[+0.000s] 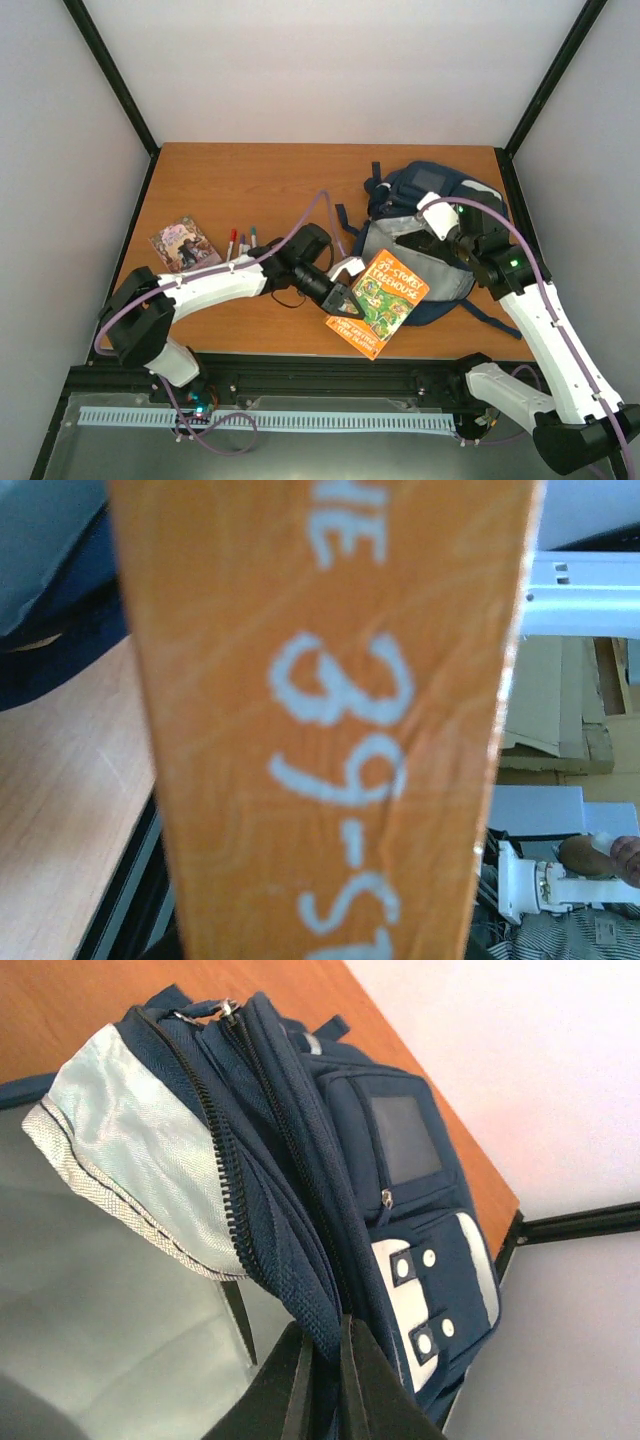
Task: Pack the student bag
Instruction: Place the book in the student bag.
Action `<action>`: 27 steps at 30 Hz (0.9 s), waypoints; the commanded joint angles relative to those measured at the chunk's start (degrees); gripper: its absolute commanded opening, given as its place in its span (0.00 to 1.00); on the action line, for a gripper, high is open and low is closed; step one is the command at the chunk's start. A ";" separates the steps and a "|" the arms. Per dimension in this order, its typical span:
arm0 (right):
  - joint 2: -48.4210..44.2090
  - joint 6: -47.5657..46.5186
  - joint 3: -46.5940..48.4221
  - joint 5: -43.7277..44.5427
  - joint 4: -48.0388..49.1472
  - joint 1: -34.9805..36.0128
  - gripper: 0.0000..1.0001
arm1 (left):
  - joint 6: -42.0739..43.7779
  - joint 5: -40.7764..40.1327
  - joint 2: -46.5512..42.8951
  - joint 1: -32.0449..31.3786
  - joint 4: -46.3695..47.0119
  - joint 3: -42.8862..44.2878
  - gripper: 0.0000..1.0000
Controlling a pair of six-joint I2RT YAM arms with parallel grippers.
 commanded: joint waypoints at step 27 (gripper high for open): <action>-3.30 6.93 8.06 -3.53 8.82 -0.24 0.03 | -17.78 6.98 35.26 0.04 35.56 24.87 0.01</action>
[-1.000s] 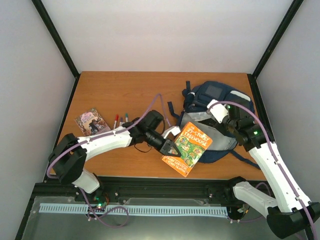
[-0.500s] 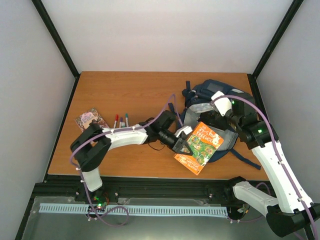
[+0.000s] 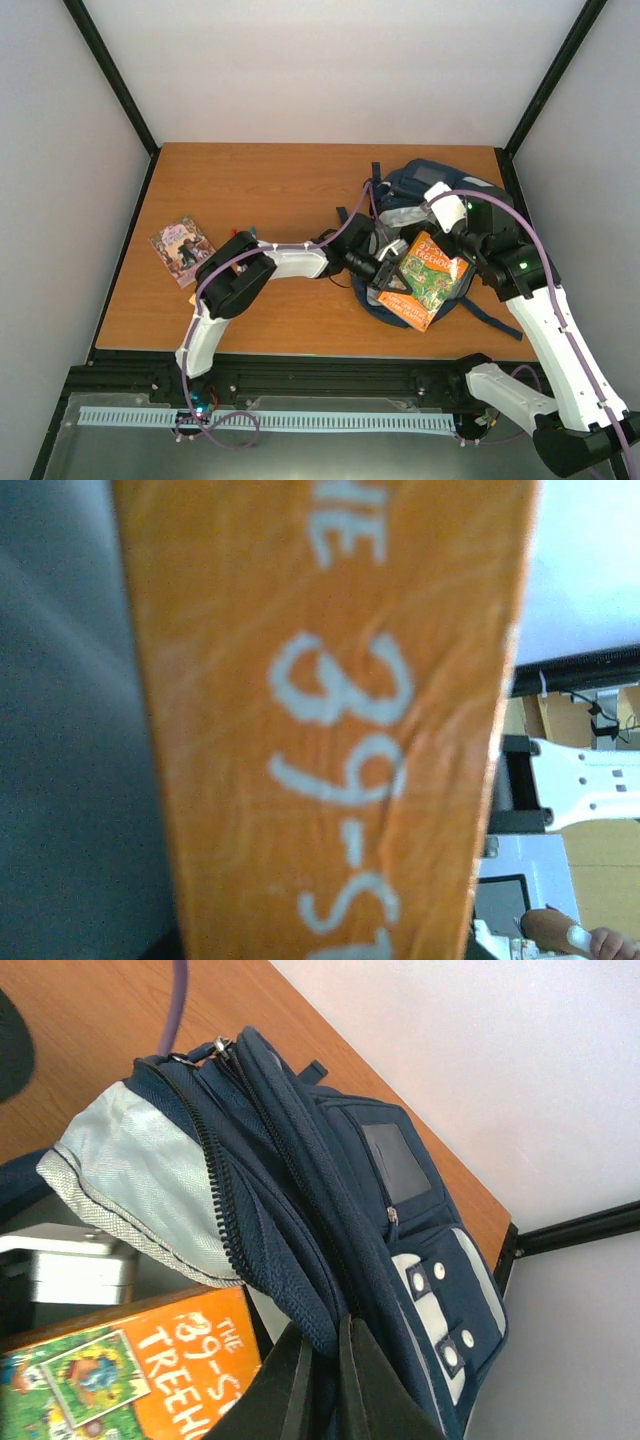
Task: Pack the student bag
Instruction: Place the book in the student bag.
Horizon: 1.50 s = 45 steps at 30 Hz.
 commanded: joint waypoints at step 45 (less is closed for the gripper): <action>-11.36 2.74 -11.02 -5.77 14.60 -0.39 0.03 | -2.19 -30.57 -5.59 5.42 -2.50 -4.89 0.72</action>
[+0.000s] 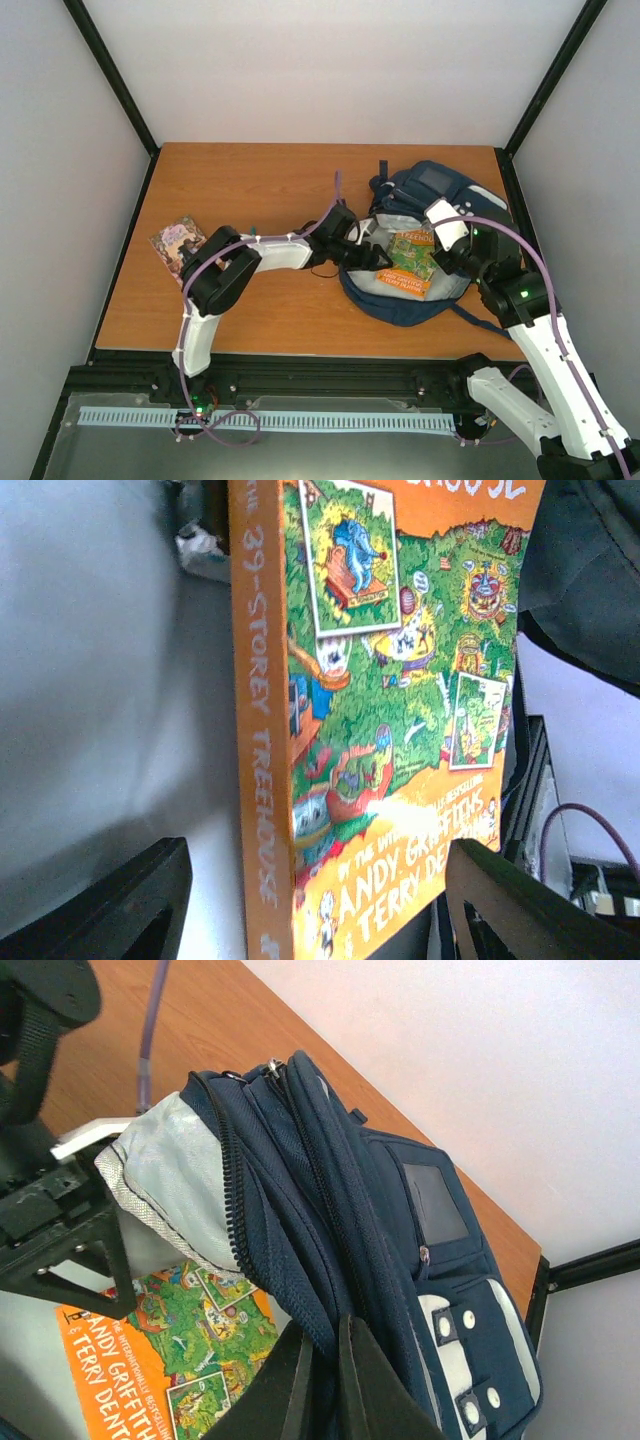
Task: Pack the student bag
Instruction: Place the book in the student bag.
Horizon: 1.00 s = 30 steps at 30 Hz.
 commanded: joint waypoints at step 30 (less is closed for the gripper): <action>-0.96 3.12 -0.44 -2.03 8.08 -0.46 0.03 | 1.42 -32.23 -4.82 -10.16 9.64 -10.17 0.20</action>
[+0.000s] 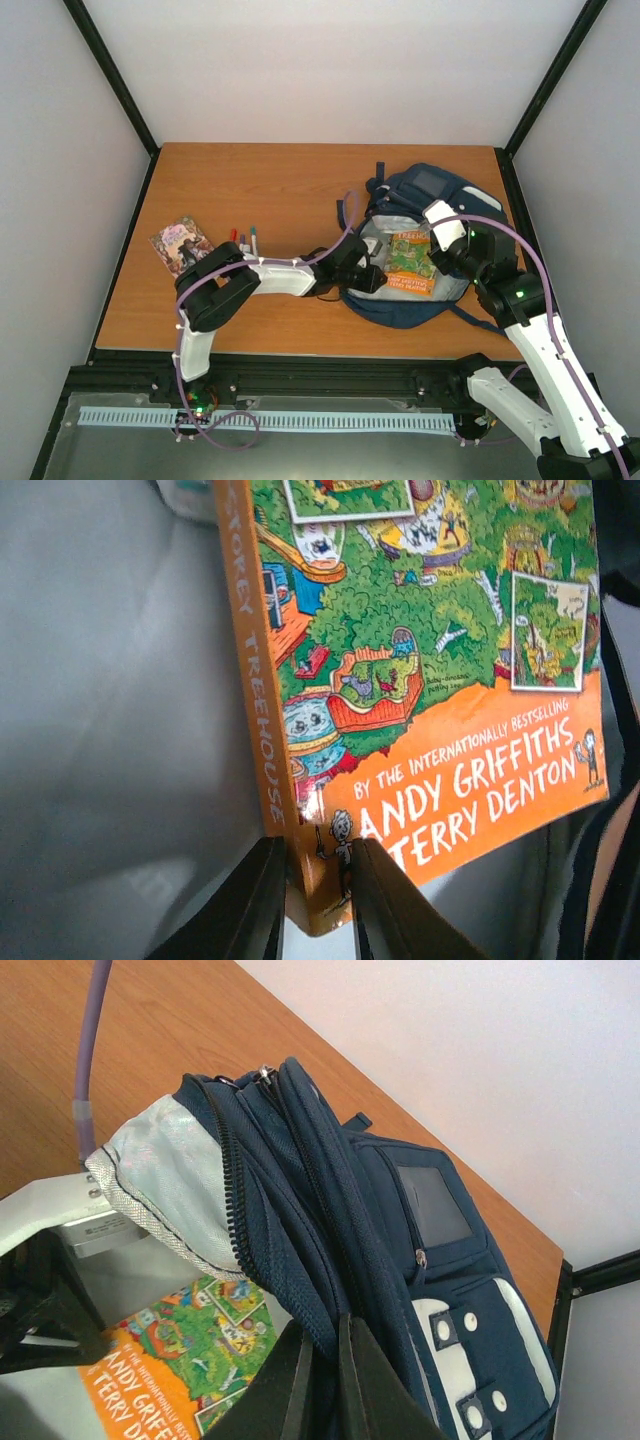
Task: Pack the student bag
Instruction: Place the book in the student bag.
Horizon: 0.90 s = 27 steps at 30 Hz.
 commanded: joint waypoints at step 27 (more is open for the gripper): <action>-0.45 1.24 1.09 -1.39 5.54 -0.42 0.03 | 0.50 -10.62 -1.21 -1.33 11.69 0.87 0.07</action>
